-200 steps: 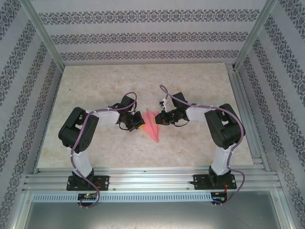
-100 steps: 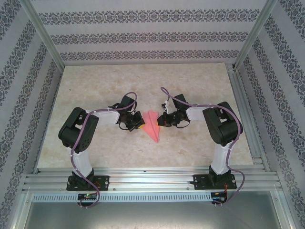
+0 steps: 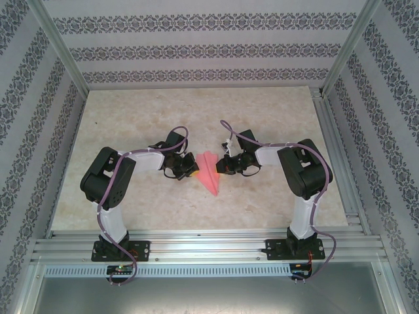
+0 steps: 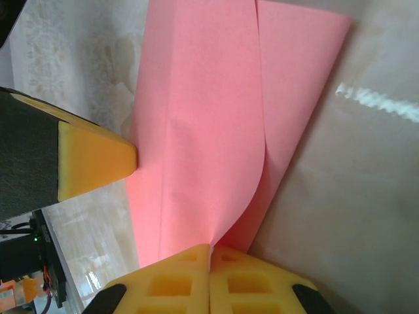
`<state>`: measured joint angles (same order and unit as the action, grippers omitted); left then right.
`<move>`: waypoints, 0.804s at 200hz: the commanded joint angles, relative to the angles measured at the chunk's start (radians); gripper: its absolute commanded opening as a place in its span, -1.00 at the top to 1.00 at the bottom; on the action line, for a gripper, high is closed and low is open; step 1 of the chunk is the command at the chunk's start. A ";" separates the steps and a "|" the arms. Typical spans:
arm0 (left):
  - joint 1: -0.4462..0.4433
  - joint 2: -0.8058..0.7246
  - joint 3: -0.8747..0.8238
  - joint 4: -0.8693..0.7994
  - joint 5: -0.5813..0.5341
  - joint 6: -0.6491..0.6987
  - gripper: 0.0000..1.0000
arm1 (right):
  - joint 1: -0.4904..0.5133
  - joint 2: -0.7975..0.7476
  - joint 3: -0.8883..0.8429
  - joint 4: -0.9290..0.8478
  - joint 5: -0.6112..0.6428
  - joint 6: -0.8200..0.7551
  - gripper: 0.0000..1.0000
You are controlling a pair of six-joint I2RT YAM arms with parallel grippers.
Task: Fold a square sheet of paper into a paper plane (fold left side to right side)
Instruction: Fourth fold the wing at the center of the table.
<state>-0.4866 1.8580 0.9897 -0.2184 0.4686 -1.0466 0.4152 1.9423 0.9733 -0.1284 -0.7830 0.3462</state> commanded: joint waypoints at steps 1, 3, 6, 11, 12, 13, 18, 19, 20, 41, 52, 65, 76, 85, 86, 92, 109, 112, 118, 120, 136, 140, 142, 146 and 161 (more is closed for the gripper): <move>0.011 0.060 -0.018 -0.115 -0.108 0.021 1.00 | 0.022 0.025 0.005 0.015 0.007 -0.007 0.86; 0.011 0.060 -0.017 -0.115 -0.109 0.020 1.00 | 0.022 0.024 0.006 0.015 0.007 -0.007 0.86; 0.011 0.061 -0.017 -0.114 -0.108 0.020 1.00 | 0.022 0.024 0.007 0.016 0.007 -0.007 0.86; 0.011 0.061 -0.017 -0.115 -0.108 0.020 1.00 | 0.022 0.022 0.006 0.017 0.008 -0.007 0.86; 0.012 0.061 -0.017 -0.115 -0.108 0.021 1.00 | 0.022 0.021 0.006 0.017 0.008 -0.006 0.86; 0.012 0.060 -0.016 -0.115 -0.109 0.021 1.00 | 0.022 0.021 0.006 0.018 0.008 -0.006 0.86; 0.011 0.060 -0.015 -0.116 -0.108 0.022 1.00 | 0.022 0.018 0.007 0.020 0.010 -0.007 0.86; 0.012 0.061 -0.016 -0.116 -0.108 0.022 1.00 | 0.021 0.017 0.007 0.020 0.010 -0.006 0.86; 0.012 0.061 -0.015 -0.116 -0.108 0.022 1.00 | 0.022 0.017 0.007 0.020 0.009 -0.006 0.85; 0.012 0.063 -0.013 -0.119 -0.109 0.022 1.00 | 0.021 0.009 0.015 0.018 0.004 -0.004 0.85; 0.012 0.064 -0.011 -0.119 -0.109 0.023 1.00 | 0.023 0.010 0.020 0.014 0.004 -0.006 0.85; 0.012 0.066 -0.010 -0.118 -0.108 0.023 1.00 | 0.027 0.013 0.025 0.011 -0.001 -0.007 0.85; 0.012 0.067 -0.010 -0.118 -0.107 0.023 1.00 | 0.032 0.015 0.024 0.014 -0.002 -0.009 0.85; 0.011 0.068 -0.011 -0.119 -0.108 0.023 1.00 | 0.033 0.014 0.025 0.017 -0.004 -0.006 0.85; 0.011 0.068 -0.011 -0.119 -0.108 0.023 1.00 | 0.033 0.014 0.024 0.018 -0.004 -0.006 0.85; 0.012 0.068 -0.010 -0.118 -0.109 0.023 1.00 | 0.034 0.013 0.025 0.023 -0.005 -0.005 0.84; 0.012 0.070 -0.010 -0.119 -0.108 0.023 1.00 | 0.034 0.006 0.023 0.035 -0.010 0.004 0.85; 0.011 0.070 -0.009 -0.119 -0.108 0.023 1.00 | 0.034 0.005 0.024 0.036 -0.010 0.006 0.85; 0.011 0.070 -0.009 -0.121 -0.109 0.023 1.00 | 0.035 0.002 0.025 0.036 -0.012 0.006 0.84; 0.011 0.070 -0.009 -0.121 -0.108 0.023 1.00 | 0.036 0.001 0.026 0.035 -0.012 0.006 0.84; 0.011 0.071 -0.007 -0.121 -0.107 0.023 1.00 | 0.039 0.004 0.035 0.023 -0.011 0.001 0.84; 0.010 0.071 -0.008 -0.121 -0.107 0.024 1.00 | 0.039 0.006 0.036 0.019 -0.009 -0.001 0.84; 0.011 0.070 -0.009 -0.121 -0.108 0.023 1.00 | 0.040 0.006 0.036 0.018 -0.008 -0.003 0.84; 0.011 0.071 -0.009 -0.121 -0.108 0.024 1.00 | 0.040 0.008 0.036 0.015 -0.006 -0.004 0.84; 0.012 0.070 -0.011 -0.120 -0.107 0.023 1.00 | 0.042 0.015 0.029 0.013 0.001 -0.006 0.84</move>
<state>-0.4866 1.8629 1.0000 -0.2329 0.4694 -1.0462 0.4438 1.9423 0.9867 -0.1162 -0.7834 0.3492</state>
